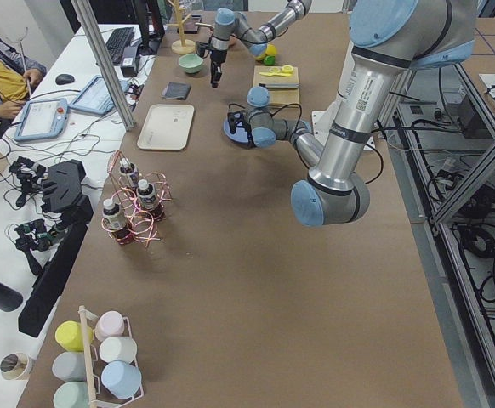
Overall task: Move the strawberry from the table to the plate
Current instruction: 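Grasp the red strawberry with the right gripper and lift it, then carry the strawberry over the blue plate with the right gripper while the left arm withdraws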
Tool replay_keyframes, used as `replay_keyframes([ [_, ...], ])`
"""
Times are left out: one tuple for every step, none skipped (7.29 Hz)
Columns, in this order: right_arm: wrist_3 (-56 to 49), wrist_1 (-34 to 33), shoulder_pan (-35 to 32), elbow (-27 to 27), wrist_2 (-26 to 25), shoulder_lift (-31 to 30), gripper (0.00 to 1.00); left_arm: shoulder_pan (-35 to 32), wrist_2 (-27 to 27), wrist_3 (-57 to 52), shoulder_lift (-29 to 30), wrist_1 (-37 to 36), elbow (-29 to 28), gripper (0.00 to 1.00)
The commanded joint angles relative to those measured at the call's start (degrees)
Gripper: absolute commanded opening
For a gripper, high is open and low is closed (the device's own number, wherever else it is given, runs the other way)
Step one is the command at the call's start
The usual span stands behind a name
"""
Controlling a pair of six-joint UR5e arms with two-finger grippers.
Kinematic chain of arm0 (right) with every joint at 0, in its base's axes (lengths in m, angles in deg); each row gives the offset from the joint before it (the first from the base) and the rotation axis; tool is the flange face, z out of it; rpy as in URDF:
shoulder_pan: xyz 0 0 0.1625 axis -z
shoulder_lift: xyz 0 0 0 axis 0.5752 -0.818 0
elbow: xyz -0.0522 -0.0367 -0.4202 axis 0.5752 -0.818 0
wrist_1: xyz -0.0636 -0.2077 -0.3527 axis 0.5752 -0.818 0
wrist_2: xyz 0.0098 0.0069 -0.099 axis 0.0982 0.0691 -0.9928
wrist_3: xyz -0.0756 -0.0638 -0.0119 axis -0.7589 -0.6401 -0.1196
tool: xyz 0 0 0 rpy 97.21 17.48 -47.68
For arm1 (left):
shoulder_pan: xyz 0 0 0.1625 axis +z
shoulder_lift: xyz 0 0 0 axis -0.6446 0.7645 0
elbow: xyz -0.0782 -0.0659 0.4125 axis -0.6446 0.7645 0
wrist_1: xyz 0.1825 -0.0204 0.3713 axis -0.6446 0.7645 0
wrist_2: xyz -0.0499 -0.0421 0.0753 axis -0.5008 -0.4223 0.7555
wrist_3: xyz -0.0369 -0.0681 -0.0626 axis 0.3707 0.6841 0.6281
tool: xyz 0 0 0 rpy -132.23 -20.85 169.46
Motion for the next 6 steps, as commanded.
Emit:
replay_keyframes([
  [7.2, -0.4, 7.6, 0.8, -7.2, 4.7, 0.00, -7.2, -2.1, -12.5, -1.9, -0.2, 0.3, 0.82],
  [10.6, -0.4, 10.3, 1.7, -9.2, 5.4, 0.00, -12.8, -7.3, -17.5, -3.6, -0.2, 0.0, 0.85],
  [12.0, -0.5, 13.4, 2.9, -12.2, 5.6, 0.00, -17.2, -11.6, -22.3, -6.3, -0.1, 0.0, 0.95],
  [12.1, -0.6, 16.6, 2.9, -15.2, 5.5, 0.00, -20.0, -13.5, -26.4, -8.4, -0.1, 0.0, 0.96],
  [12.3, -0.6, 18.8, 2.6, -17.6, 5.6, 0.00, -21.8, -13.9, -30.2, -10.0, -0.2, 0.0, 0.96],
  [12.3, -0.6, 20.1, 2.3, -17.9, 5.7, 0.00, -22.6, -13.9, -31.6, -11.8, 0.0, 0.0, 0.96],
])
